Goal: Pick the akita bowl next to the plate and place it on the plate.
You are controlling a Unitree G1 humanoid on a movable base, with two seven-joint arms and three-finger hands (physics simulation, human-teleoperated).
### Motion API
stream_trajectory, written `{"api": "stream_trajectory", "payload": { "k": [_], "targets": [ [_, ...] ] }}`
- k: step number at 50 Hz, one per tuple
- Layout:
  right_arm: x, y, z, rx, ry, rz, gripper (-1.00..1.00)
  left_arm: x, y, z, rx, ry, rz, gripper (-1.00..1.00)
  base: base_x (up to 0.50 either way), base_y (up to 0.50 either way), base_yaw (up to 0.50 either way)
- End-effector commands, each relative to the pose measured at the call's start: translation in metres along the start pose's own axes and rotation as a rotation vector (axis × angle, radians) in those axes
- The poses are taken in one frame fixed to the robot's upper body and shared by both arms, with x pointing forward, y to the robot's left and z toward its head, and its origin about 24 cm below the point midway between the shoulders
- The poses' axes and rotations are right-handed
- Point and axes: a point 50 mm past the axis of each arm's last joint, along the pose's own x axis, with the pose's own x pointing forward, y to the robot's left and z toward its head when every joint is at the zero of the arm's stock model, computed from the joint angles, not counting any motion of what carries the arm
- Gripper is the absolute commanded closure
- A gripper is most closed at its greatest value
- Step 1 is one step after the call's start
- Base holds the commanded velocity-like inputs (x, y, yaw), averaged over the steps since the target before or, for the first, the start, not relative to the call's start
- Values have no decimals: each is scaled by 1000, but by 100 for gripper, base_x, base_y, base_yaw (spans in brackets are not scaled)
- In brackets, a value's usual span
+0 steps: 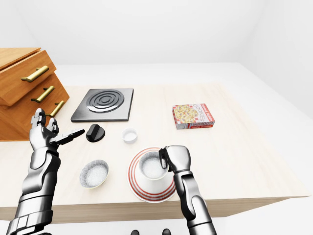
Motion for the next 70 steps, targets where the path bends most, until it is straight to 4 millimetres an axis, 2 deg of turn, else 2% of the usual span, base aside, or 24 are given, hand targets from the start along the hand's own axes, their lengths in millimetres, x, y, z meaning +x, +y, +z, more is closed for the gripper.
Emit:
{"api": "stream_trajectory", "payload": {
  "k": [1, 11, 21, 30, 70],
  "targets": [
    [6, 4, -11, 126, 64, -18, 100, -1, 0, 1, 0, 0, 0, -100, 0, 0, 0],
    [11, 5, -14, 74, 61, -44, 100, -1, 0, 1, -2, 1, 0, -100, 0, 0, 0],
    [13, -1, -14, -67, 15, -130, 100, 0, 0, 0, -4, 3, -1, -100, 0, 0, 0],
    [13, 0, -13, -90, 8, -144, 100, 1, 0, -1, -12, 11, -1, -100, 0, 0, 0],
    [9, 13, -14, -2, 45, -68, 100, 0, 0, -1, -11, 12, -2, -100, 0, 0, 0]
  ]
}}
